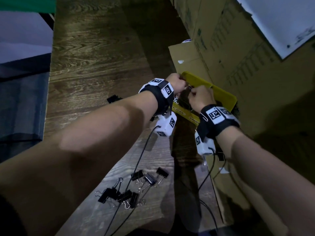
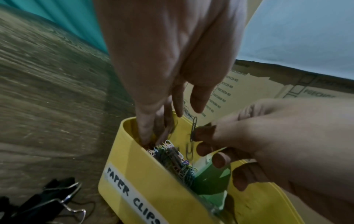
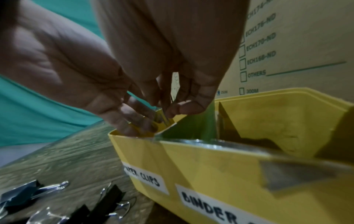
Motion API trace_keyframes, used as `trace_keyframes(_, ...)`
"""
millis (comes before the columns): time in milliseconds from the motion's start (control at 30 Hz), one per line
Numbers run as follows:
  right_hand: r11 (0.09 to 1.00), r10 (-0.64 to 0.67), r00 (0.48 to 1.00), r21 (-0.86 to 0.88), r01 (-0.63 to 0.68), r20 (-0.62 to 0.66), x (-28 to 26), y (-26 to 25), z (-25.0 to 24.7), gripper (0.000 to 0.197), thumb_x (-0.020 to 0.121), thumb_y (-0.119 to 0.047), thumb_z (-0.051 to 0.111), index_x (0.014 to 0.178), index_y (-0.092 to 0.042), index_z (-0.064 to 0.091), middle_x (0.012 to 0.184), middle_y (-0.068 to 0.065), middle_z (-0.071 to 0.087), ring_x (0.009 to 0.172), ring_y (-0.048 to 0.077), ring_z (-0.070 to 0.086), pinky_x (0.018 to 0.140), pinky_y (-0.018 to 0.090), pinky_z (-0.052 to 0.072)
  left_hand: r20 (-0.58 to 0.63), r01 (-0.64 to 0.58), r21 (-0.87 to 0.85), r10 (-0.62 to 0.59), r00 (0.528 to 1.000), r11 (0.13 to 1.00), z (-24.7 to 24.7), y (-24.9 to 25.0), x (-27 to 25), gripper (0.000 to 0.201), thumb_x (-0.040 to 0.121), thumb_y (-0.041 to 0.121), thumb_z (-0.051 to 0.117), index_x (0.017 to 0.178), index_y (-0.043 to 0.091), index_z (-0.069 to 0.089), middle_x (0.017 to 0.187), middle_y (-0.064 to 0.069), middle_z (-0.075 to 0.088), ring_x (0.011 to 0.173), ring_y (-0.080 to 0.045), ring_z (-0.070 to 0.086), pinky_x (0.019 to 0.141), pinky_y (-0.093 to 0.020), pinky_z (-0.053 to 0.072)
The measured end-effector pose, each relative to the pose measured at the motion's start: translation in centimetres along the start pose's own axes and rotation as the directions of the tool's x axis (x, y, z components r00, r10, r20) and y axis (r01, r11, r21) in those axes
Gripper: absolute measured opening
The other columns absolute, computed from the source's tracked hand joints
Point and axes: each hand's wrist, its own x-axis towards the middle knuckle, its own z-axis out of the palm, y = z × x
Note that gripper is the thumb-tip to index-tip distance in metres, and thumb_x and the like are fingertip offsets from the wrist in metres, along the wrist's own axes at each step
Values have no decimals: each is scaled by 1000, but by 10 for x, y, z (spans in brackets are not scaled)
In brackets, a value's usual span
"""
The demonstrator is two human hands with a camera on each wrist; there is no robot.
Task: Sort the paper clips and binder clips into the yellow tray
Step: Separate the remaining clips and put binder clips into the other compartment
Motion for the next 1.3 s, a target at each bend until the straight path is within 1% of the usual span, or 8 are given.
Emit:
trace_keyframes(167, 999, -21, 998, 48, 24, -60, -3, 1, 3, 18, 91, -18, 56, 98, -14, 72, 110, 10, 67, 99, 29, 62, 84, 38, 54, 33, -81, -50, 83, 996, 995, -14, -17, -16, 27, 93, 9, 48, 116, 6, 62, 81, -13, 67, 59, -14, 47, 45, -17, 33)
trace_keyframes(367, 972, -33, 978, 222, 79, -205, -29, 6, 8, 20, 79, -37, 72, 84, -17, 69, 99, -4, 61, 95, 10, 53, 82, 27, 42, 74, -351, 304, 345, 936, 886, -50, -84, -92, 30, 90, 18, 58, 119, 23, 61, 113, 4, 66, 100, -6, 60, 89, -24, 47)
trace_keyframes(533, 952, -142, 927, 208, 224, -348, -84, 35, 23, 17, 84, -31, 67, 81, -14, 66, 106, 4, 58, 96, 9, 48, 83, 10, 32, 472, -597, 534, 376, 798, 598, -66, -190, -181, 60, 86, 49, 55, 139, 35, 32, 151, 0, 27, 134, -11, 28, 110, -44, 28)
trace_keyframes(633, 980, -77, 944, 150, 131, -320, -118, 70, 42, 23, 84, -36, 65, 94, -16, 67, 126, 6, 48, 119, 22, 45, 100, 39, 41, 586, -659, 667, 302, 752, 348, -68, -259, -225, 81, 76, 78, 40, 144, 41, 18, 157, -4, 5, 144, -27, 6, 110, -62, 7)
trace_keyframes(733, 993, -92, 933, -102, 60, -349, -146, 96, 57, 35, 85, -38, 63, 112, -18, 63, 145, 12, 31, 139, 30, 20, 114, 53, 19, 566, -590, 781, 168, 807, 204, -65, -301, -259, 98, 65, 92, 22, 146, 38, 12, 156, -12, -8, 141, -35, 1, 107, -62, 4)
trace_keyframes(833, 995, -21, 937, -101, -16, -349, -164, 105, 62, 46, 86, -40, 59, 128, -22, 52, 152, 9, 12, 143, 30, 9, 115, 48, 16, 484, -516, 834, 187, 855, 198, -52, -321, -270, 101, 61, 94, 21, 146, 39, 15, 156, -14, -5, 137, -40, 17, 102, -68, 15)
trace_keyframes(1000, 906, 419, 908, -82, -416, 19, -168, 115, 78, 67, 85, -62, 42, 144, -32, 28, 154, 10, 5, 127, 44, 40, 103, 50, 39, 372, -429, 848, 227, 900, 311, -23, -296, -253, 69, 82, 76, 23, 144, 45, 16, 154, -8, 16, 140, -37, 19, 92, -74, 31)
trace_keyframes(1300, 973, -104, 974, -184, 142, 201, -204, 52, 132, 82, 83, -70, 34, 148, -20, 22, 158, 9, -5, 141, 21, -23, 112, 44, 0, 272, -293, 859, 110, 956, 419, 3, -238, -175, 62, 90, 57, 24, 143, 43, -5, 156, -4, -16, 142, -27, -18, 107, -69, -1)
